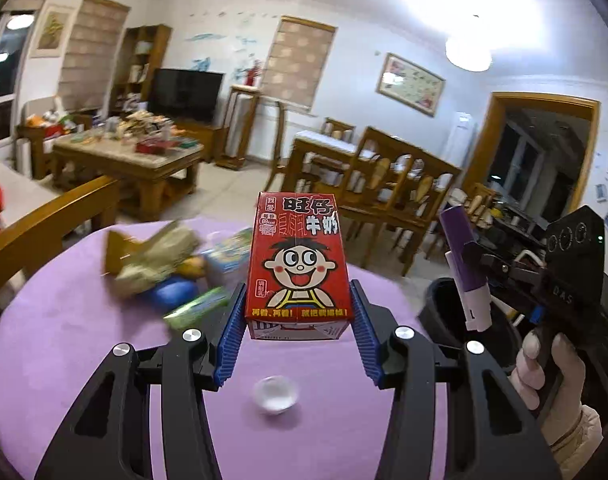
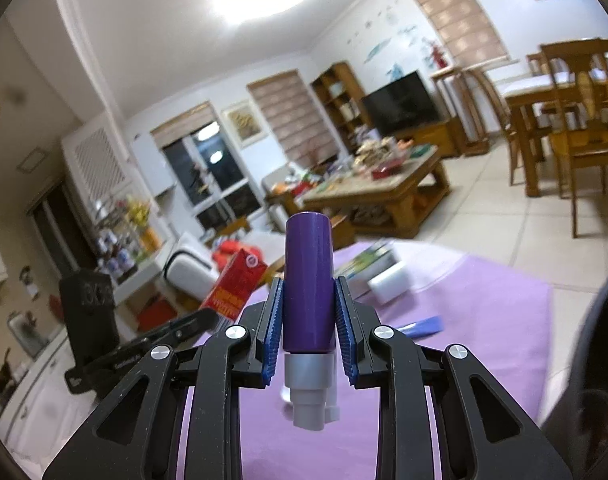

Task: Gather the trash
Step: 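Carry the purple tube and red box over the black bin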

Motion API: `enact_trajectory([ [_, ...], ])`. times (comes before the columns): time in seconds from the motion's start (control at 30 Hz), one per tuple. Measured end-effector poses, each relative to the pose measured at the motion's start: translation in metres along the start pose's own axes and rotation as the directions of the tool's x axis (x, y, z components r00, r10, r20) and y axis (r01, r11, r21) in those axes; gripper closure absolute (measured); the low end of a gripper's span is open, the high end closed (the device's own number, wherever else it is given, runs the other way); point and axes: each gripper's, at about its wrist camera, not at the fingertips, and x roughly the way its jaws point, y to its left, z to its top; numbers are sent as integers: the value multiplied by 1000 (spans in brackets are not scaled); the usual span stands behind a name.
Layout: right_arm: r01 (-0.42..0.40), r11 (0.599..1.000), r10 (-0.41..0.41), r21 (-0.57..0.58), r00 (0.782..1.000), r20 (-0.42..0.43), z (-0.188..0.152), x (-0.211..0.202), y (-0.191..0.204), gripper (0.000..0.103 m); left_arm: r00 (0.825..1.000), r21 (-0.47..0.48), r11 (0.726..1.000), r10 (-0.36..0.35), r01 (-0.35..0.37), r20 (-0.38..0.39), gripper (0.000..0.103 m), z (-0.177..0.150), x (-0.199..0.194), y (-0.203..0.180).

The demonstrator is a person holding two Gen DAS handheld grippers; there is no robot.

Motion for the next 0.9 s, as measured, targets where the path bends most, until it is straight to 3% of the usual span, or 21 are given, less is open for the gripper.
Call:
enact_trajectory([
  [0.2,77,996,-81,36,992,102,10,-66,-35,78,997,62,995,-82,82,1,54,6,24,-53],
  [0.5,187,979,-199,82,966,164,8,-139,-88,78,981,119,974,-187,192,-47,54,1,65,-121],
  [0.73,284,949,-306,140,935,181,-7,-192,-136,78,958,151,948,-264,279,-113,54,-11,105,-170],
  [0.9,360,915,-389,180,906,168,-20,-219,-167,78,930,169,923,-313,345,-192,54,-28,138,-206],
])
